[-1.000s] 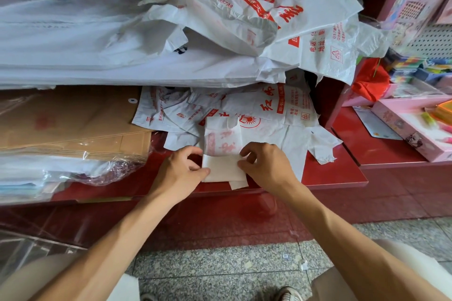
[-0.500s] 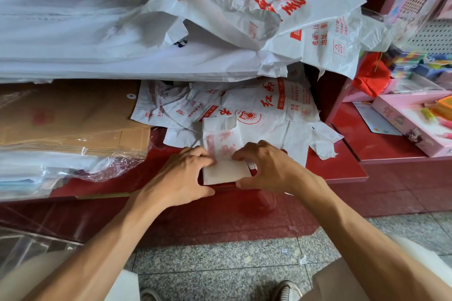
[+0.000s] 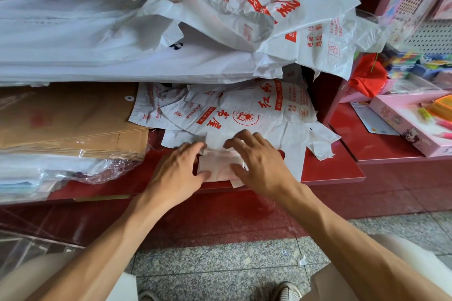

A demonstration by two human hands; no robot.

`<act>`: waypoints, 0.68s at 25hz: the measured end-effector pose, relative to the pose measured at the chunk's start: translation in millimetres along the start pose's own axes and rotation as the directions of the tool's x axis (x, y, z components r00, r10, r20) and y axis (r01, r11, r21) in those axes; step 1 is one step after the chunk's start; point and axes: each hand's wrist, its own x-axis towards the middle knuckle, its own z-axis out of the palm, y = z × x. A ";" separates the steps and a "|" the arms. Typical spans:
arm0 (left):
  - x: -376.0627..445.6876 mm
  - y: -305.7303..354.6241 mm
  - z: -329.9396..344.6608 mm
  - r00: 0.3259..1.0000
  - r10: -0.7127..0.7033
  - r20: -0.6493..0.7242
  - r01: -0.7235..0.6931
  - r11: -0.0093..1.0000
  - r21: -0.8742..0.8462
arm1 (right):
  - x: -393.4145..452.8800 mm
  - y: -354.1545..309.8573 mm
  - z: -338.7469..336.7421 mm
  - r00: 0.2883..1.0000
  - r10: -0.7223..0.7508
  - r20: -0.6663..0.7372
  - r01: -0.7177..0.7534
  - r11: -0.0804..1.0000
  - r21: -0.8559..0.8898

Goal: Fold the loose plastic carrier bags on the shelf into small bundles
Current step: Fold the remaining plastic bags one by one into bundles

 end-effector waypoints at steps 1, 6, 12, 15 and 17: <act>0.2 -0.4 0.3 0.996 0.084 -0.035 -0.082 0.994 0.071 | 0.8 -1.1 0.4 0.996 -0.078 0.043 0.079 0.997 -0.020; 1.5 -1.2 -4.7 0.958 0.204 0.202 -0.233 0.964 0.131 | 0.0 9.3 -7.8 0.893 0.010 0.450 0.004 1.000 -0.031; 5.1 -0.6 -11.6 0.994 0.030 0.106 -0.003 0.968 -0.253 | 3.8 13.2 -29.1 0.906 0.070 0.417 -0.191 0.948 0.256; 3.8 6.6 -12.4 0.995 -0.065 0.076 0.089 0.921 -0.381 | 2.9 10.7 -28.6 0.918 0.097 0.384 -0.222 0.929 0.296; 3.7 9.8 -10.0 0.990 -0.115 0.086 0.141 0.881 -0.451 | 2.7 9.2 -20.6 0.941 0.159 0.300 -0.262 0.901 0.346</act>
